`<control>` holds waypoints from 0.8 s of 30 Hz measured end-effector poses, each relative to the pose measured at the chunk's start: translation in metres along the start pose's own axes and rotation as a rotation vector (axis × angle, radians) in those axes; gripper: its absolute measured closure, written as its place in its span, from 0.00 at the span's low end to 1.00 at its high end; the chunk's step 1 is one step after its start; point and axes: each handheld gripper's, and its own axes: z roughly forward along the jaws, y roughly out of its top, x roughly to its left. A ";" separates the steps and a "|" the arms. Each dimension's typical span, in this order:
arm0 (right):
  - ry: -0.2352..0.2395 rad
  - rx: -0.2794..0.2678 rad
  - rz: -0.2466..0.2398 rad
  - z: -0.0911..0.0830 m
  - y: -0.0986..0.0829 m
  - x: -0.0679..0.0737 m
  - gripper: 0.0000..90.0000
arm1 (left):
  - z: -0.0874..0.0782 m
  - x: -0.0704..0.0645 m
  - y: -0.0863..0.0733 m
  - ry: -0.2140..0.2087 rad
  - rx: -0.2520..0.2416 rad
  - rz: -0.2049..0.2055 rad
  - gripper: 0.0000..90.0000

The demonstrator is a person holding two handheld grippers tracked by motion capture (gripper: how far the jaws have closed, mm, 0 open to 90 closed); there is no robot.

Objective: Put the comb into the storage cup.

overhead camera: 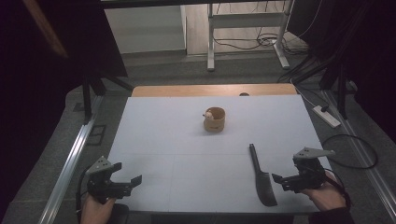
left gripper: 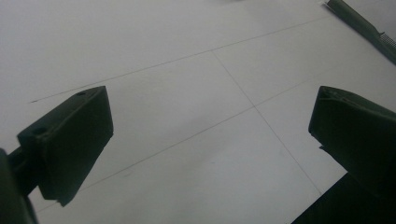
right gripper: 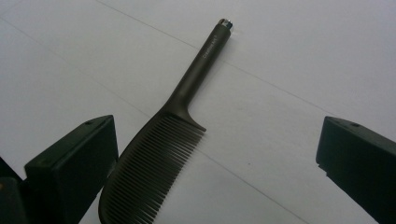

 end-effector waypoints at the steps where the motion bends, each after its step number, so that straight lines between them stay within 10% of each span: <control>1: 0.001 0.000 -0.002 0.000 0.001 0.000 0.00 | 0.000 0.000 0.000 0.000 -0.001 -0.002 0.01; 24: 0.024 0.023 -0.019 0.013 0.016 0.005 0.00 | 0.000 0.001 0.000 -0.003 0.000 -0.004 0.01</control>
